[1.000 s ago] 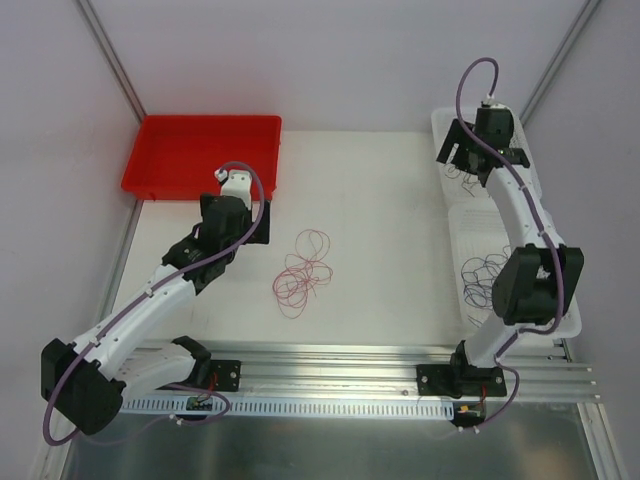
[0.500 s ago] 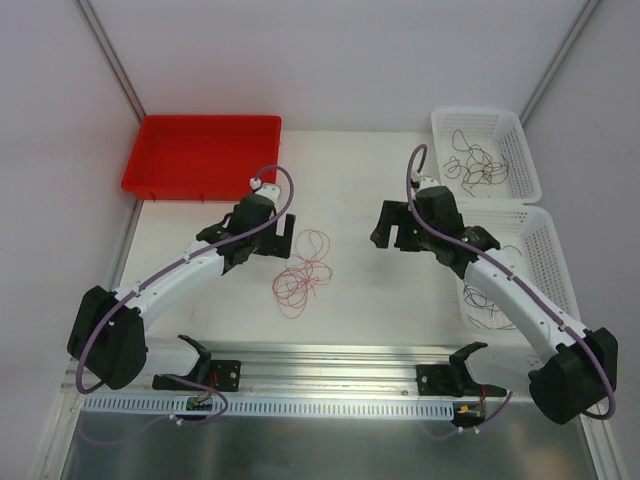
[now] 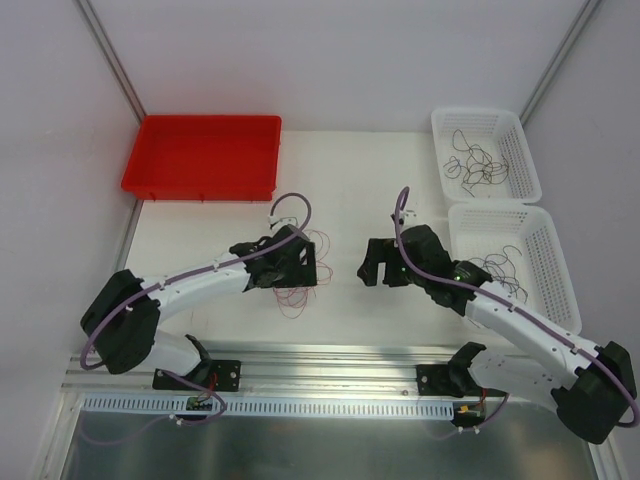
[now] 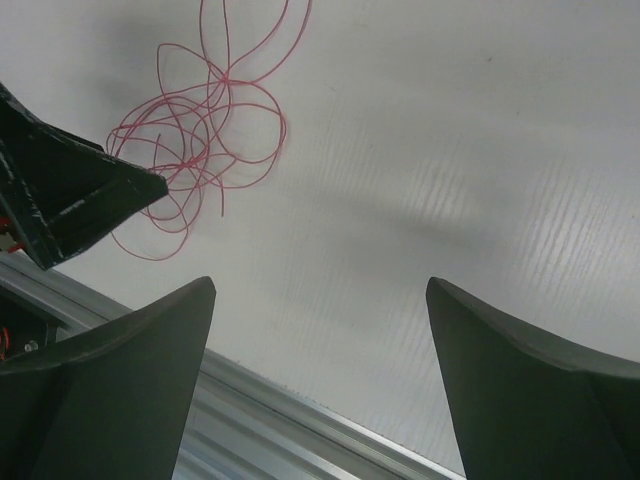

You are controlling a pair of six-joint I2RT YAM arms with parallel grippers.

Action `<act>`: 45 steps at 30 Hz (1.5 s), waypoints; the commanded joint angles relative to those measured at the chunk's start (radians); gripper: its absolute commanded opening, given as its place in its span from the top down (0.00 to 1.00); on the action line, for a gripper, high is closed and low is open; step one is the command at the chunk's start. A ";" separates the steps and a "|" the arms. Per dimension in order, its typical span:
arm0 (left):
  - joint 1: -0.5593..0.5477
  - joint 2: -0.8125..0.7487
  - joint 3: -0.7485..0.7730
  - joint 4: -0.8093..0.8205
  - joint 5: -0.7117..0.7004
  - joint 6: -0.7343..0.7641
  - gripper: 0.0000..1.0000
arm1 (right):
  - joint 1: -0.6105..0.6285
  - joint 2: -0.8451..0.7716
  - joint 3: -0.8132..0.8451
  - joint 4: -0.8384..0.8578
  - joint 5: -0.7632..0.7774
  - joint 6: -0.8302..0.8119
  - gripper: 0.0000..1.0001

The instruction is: Untangle the cables

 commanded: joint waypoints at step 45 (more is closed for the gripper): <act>-0.155 -0.070 0.416 -0.114 0.006 -0.067 1.00 | 0.085 -0.208 -0.175 0.543 -0.296 -0.078 0.14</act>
